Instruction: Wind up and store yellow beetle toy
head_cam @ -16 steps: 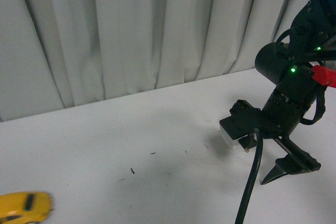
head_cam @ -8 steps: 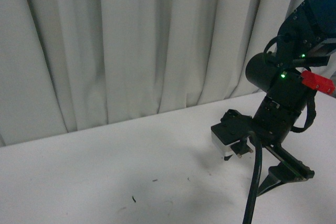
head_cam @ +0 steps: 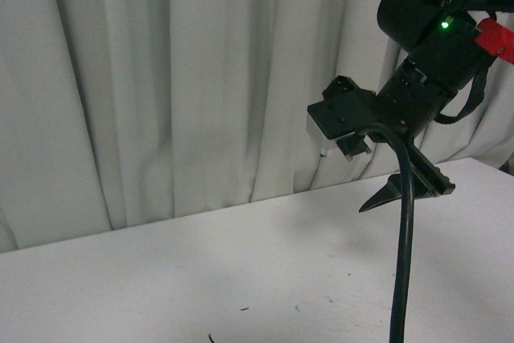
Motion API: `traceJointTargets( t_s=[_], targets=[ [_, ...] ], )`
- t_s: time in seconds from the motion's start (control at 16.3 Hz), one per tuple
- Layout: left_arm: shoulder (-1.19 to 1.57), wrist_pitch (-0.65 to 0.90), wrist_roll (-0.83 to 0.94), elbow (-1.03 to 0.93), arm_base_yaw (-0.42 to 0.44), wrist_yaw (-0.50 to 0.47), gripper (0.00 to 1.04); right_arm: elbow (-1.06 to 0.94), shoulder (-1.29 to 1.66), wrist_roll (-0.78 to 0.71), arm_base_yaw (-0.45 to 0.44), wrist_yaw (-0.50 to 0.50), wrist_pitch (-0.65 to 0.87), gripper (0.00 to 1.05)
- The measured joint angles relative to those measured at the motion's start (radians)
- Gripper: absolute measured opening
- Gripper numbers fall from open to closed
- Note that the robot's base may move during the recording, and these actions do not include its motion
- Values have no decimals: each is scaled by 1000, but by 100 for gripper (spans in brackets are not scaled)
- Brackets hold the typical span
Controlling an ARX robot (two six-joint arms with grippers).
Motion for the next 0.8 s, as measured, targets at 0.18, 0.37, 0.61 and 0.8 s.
traceJointTargets(
  t_s=[0.18, 0.37, 0.61, 0.8],
  targets=[
    [0, 0, 0, 0, 0, 0, 98, -325, -188, 351, 41, 185, 685, 82],
    [0, 0, 0, 0, 0, 0, 98, -791, -425, 1203, 78, 275, 1439, 47],
    [0, 0, 0, 0, 0, -1, 98, -1070, -580, 1668, 124, 325, 1651, 3],
    [0, 0, 0, 0, 0, 0, 98, -1187, -700, 1715, 123, 327, 1657, 2]
  ],
)
